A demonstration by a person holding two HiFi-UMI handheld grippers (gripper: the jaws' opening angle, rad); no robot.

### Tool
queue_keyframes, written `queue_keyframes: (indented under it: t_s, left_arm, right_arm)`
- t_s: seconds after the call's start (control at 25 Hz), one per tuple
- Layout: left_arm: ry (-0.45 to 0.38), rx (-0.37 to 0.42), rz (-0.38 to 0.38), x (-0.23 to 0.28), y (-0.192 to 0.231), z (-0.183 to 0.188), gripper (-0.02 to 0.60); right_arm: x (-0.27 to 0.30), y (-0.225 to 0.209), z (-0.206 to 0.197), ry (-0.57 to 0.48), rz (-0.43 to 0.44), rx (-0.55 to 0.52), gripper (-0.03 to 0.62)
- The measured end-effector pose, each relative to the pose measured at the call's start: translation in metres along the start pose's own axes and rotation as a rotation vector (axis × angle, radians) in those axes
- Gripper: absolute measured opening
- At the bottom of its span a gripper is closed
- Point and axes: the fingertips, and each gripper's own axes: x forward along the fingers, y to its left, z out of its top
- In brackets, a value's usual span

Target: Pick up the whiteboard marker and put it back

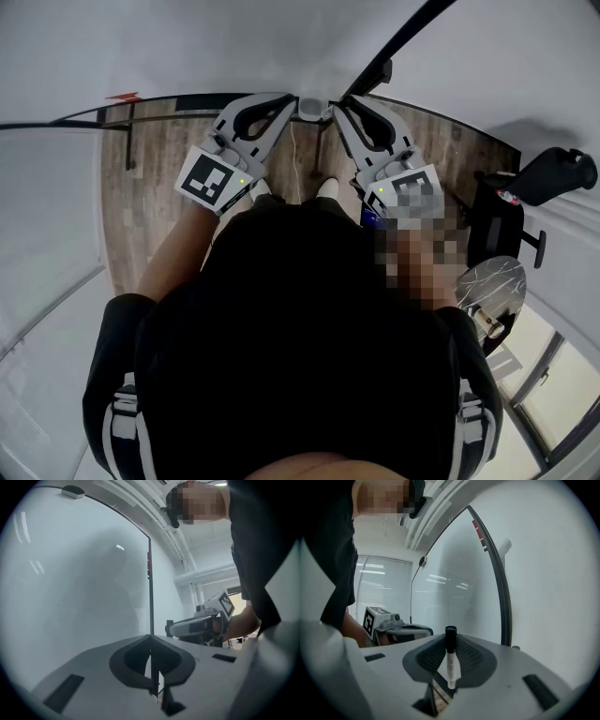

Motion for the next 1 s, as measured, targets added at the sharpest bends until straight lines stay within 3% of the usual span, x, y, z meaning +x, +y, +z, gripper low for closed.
queue_keyframes:
  t_s: [0.32, 1.0]
  left_arm:
    - [-0.011, -0.023, 0.0, -0.002, 0.001, -0.006, 0.003]
    - [-0.035, 0.008, 0.039, -0.008, 0.013, -0.006, 0.003]
  right_arm:
    - [0.004, -0.001, -0.006, 0.001, -0.002, 0.011, 0.062]
    - [0.016, -0.005, -0.008, 0.013, -0.016, -0.003, 0.063]
